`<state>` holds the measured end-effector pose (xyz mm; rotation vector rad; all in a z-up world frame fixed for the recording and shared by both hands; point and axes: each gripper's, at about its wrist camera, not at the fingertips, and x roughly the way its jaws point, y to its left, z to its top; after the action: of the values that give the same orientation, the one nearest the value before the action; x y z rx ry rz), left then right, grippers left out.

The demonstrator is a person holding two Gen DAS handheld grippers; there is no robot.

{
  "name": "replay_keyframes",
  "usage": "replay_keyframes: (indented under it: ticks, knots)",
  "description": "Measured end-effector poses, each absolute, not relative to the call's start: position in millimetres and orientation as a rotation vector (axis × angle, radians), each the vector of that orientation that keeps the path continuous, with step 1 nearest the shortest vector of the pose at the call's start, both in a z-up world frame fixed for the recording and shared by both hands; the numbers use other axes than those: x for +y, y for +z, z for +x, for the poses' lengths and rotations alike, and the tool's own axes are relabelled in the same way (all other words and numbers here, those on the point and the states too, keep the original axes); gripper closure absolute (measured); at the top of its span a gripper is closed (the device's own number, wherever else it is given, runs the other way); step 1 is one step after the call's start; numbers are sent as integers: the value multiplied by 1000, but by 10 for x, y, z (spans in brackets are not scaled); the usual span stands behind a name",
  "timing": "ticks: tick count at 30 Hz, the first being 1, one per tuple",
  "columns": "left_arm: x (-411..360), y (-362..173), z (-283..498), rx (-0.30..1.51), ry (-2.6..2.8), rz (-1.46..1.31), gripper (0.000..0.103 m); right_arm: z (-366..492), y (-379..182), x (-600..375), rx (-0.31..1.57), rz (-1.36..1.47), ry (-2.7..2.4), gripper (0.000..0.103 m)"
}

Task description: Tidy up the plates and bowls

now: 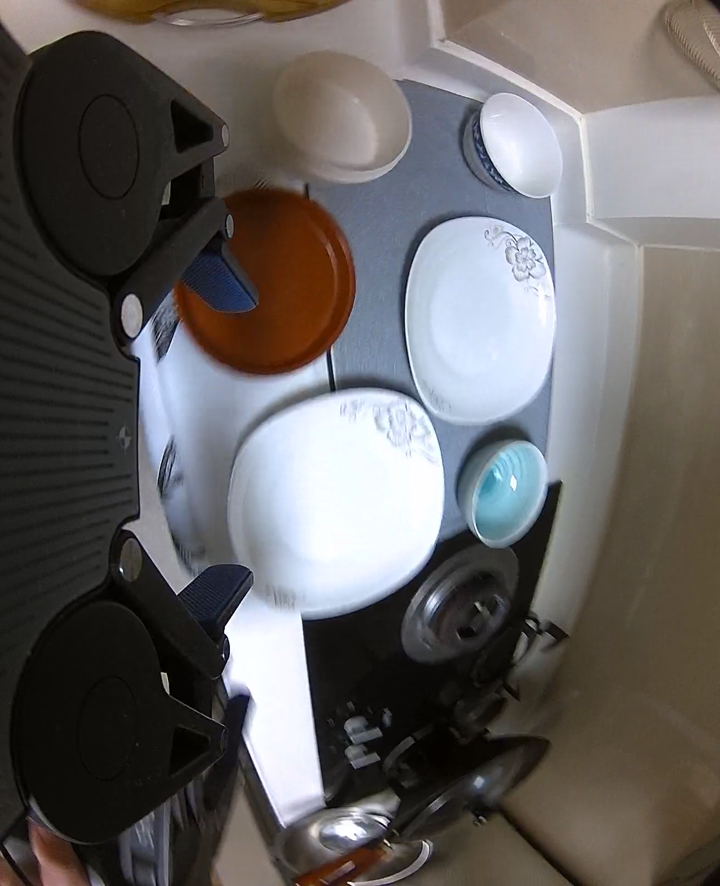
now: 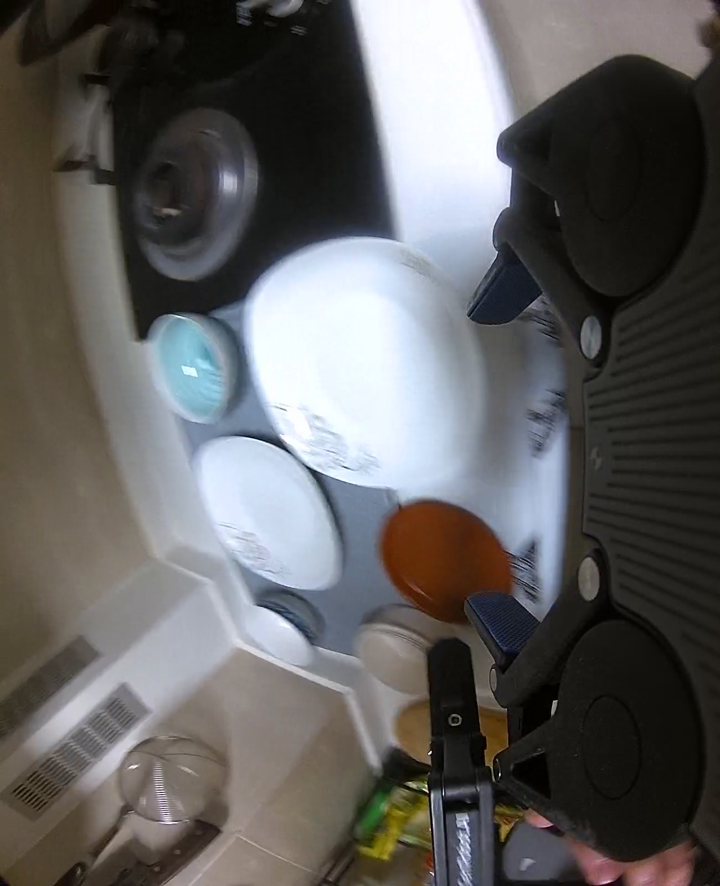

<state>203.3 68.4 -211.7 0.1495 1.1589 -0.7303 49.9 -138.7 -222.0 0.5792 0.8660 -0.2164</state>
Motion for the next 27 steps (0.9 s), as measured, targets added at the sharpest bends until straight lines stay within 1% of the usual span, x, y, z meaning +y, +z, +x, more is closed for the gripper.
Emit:
replay_keyframes:
  ticks: [1, 2, 3, 6, 7, 9, 11, 12, 13, 14, 15, 17, 19, 22, 27]
  knots:
    - [673, -2197, 2149, 1178, -726, 154, 11, 494, -2236, -1437, 846, 572, -253, 0]
    - [649, -2285, 2259, 1203, -732, 159, 19, 487, -2255, -1469, 828, 563, -279, 0]
    - [613, -2371, 2356, 1233, -737, 172, 24, 487, -2283, -1528, 813, 556, -288, 0]
    - [474, -2534, 2558, 1249, -761, 219, 27, 526, -2345, -1694, 824, 553, -316, 0]
    - [421, -2579, 2614, 1244, -750, 235, 29, 553, -2362, -1784, 846, 550, -303, 0]
    - [289, -2692, 2734, 1253, -724, 246, 46, 687, -2423, -1946, 941, 502, -253, 0]
    - [165, -2817, 2858, 1274, -714, 234, 53, 781, -2504, -2139, 999, 472, -193, 1]
    - [103, -2890, 2928, 1291, -699, 225, 53, 829, -2553, -2223, 1015, 468, -163, 1]
    - [49, -2968, 2998, 1316, -671, 218, 53, 861, -2602, -2316, 1019, 472, -139, 6]
    - [6, -3032, 3056, 1340, -635, 210, 62, 884, -2654, -2403, 1019, 481, -120, 10]
    - [-26, -3076, 3096, 1348, -618, 196, 64, 900, -2712, -2492, 1017, 502, -115, 12]
    - [-109, -3151, 3151, 1357, -622, 174, 64, 923, -2840, -2666, 991, 591, -100, 25]
    - [-157, -3233, 3192, 1381, -607, 138, 64, 925, -2973, -2827, 948, 722, -75, 30]
    - [-150, -3367, 3247, 1461, -585, 20, 64, 907, -3115, -2970, 892, 880, -86, 33]
    - [-234, -3565, 3271, 1529, -597, -17, 65, 914, -3269, -3036, 839, 966, -119, 33]
